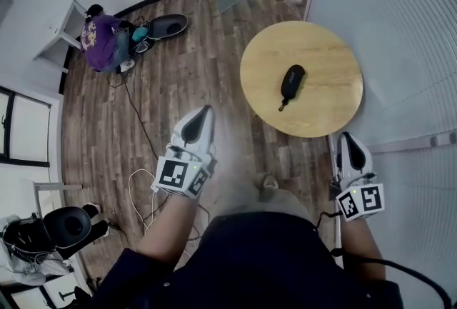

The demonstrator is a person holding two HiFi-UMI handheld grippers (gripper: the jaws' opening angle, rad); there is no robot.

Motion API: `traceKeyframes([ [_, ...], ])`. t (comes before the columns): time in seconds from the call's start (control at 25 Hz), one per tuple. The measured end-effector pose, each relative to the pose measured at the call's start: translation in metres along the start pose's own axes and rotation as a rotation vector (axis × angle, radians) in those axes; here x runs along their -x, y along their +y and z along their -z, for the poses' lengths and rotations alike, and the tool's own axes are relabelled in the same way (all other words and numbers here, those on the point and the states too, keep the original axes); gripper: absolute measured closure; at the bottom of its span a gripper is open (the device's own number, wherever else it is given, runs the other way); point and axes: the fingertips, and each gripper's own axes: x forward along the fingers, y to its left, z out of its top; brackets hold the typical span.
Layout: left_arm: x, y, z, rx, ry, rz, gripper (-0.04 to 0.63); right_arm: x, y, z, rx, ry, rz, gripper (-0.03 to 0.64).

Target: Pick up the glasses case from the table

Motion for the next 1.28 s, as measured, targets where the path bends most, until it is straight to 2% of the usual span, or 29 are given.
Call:
traceKeyframes([
  [0.24, -0.069, 0.021, 0.018, 0.031, 0.031, 0.106, 0.592, -0.060, -0.022, 0.009, -0.037, 0.061, 0.069, 0.611],
  [0.36, -0.106, 0.031, 0.017, 0.065, 0.008, 0.180, 0.592, -0.093, -0.032, 0.024, -0.078, 0.096, 0.125, 0.611],
  [0.48, -0.142, 0.041, 0.021, 0.060, -0.012, 0.256, 0.592, -0.125, -0.041, 0.038, -0.106, 0.125, 0.179, 0.611],
  [0.6, -0.178, 0.058, 0.035, 0.030, 0.030, 0.288, 0.592, -0.156, -0.049, 0.044, -0.117, 0.142, 0.222, 0.611],
  [0.72, -0.217, 0.070, 0.044, 0.044, 0.060, 0.320, 0.592, -0.180, -0.060, 0.054, -0.135, 0.143, 0.276, 0.611],
  [0.88, -0.263, 0.065, 0.063, 0.009, 0.110, 0.392, 0.592, -0.208, -0.078, 0.086, -0.206, 0.163, 0.343, 0.611],
  [0.96, -0.283, 0.058, 0.068, 0.002, 0.122, 0.426, 0.592, -0.225, -0.084, 0.097, -0.235, 0.182, 0.342, 0.611],
  [1.08, -0.306, 0.051, 0.073, 0.030, 0.144, 0.452, 0.592, -0.249, -0.091, 0.111, -0.241, 0.211, 0.306, 0.611],
  [1.28, -0.343, 0.047, 0.100, 0.020, 0.201, 0.432, 0.592, -0.283, -0.122, 0.167, -0.275, 0.319, 0.293, 0.611],
])
